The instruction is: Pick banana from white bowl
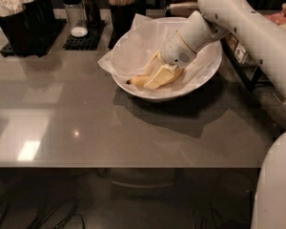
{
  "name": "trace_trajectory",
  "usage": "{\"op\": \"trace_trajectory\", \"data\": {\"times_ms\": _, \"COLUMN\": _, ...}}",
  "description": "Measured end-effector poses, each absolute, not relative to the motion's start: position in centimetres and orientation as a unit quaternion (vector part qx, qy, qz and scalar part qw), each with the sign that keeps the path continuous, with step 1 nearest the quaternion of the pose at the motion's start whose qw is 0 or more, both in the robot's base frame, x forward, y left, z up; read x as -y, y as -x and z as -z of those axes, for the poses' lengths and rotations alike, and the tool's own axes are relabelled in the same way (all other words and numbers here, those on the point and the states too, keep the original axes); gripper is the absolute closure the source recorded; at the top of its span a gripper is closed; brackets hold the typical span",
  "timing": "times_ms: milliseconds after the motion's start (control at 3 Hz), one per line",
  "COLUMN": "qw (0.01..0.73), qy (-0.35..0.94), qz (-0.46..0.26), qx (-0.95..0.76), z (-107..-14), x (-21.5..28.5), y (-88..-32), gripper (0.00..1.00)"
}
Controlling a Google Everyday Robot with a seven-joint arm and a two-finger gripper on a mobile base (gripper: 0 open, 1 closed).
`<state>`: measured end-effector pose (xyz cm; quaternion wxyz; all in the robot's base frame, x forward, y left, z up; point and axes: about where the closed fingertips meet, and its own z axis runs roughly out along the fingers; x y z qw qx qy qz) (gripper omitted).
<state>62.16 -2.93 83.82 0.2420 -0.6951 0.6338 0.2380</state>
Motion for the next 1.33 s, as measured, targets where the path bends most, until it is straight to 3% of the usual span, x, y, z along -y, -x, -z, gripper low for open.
{"op": "trace_trajectory", "data": {"times_ms": 333, "qw": 0.25, "qy": 0.696, "qz": -0.22, "qx": -0.636, "z": -85.6, "x": 3.5, "y": -61.7, "gripper": 1.0}}
{"op": "trace_trajectory", "data": {"times_ms": 1333, "qw": 0.267, "qy": 0.73, "qz": -0.155, "qx": -0.609, "z": -94.0, "x": 4.3, "y": -57.7, "gripper": 1.0}}
